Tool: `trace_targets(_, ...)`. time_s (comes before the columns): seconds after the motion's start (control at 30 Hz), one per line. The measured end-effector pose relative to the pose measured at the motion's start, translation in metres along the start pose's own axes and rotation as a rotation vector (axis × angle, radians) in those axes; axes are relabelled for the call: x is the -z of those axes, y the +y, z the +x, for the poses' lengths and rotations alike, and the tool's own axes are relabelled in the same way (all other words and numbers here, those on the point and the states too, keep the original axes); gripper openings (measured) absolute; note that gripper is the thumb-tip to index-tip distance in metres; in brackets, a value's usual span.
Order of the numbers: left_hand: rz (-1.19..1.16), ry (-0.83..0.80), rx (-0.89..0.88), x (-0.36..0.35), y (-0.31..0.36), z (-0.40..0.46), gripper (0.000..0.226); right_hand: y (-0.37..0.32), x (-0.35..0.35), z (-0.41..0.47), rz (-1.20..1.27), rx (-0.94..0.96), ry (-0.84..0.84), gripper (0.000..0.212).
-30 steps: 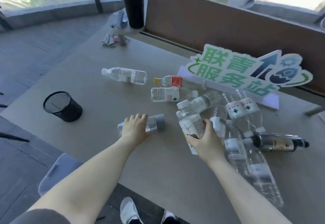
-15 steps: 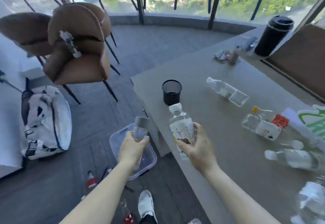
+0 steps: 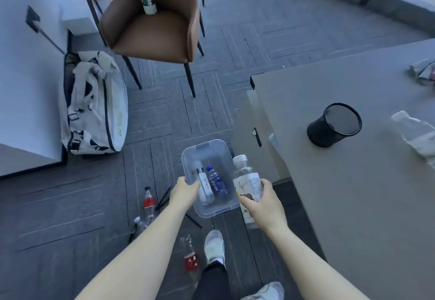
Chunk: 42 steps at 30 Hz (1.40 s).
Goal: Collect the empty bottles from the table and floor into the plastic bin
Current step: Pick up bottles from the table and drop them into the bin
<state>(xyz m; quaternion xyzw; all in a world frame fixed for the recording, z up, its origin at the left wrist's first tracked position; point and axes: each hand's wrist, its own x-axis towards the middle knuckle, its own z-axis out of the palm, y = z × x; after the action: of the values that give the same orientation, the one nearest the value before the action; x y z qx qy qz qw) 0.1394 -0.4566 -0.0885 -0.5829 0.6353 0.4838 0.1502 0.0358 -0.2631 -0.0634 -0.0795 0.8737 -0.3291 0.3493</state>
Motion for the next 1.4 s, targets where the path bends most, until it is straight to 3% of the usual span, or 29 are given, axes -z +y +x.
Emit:
trace_targets(0.17,0.210,-0.086,-0.075,0.010,-0.013,0.009,0.048,-0.021,-0.024,0.040,-0.123,-0.061,-0.033,0.052)
trace_targets(0.33,0.331,-0.024,-0.231,0.015,-0.012,0.019,0.041,-0.041,-0.047,0.090,-0.260,-0.066,-0.050,0.056)
trace_targets(0.53,0.496,0.047,-0.413,0.020,-0.002,0.039,0.041,-0.042,-0.075,0.134,-0.330,-0.102,-0.089,0.082)
trace_targets(0.8,0.615,0.067,-0.519,0.012,0.020,0.032,0.038,-0.037,-0.065,0.093,-0.347,-0.021,-0.085,0.067)
trace_targets(1.0,0.632,0.113,-0.749,-0.003,0.067,-0.011,0.033,-0.035,-0.005,0.029,-0.234,0.060,0.044,0.051)
trace_targets(1.13,0.617,0.103,-0.982,-0.037,0.116,-0.062,0.032,-0.013,0.066,-0.013,-0.160,0.125,0.262,0.039)
trace_targets(1.4,0.723,-0.002,-1.329,-0.167,0.195,-0.170,0.033,0.116,0.236,-0.073,-0.159,-0.025,0.611,0.040)
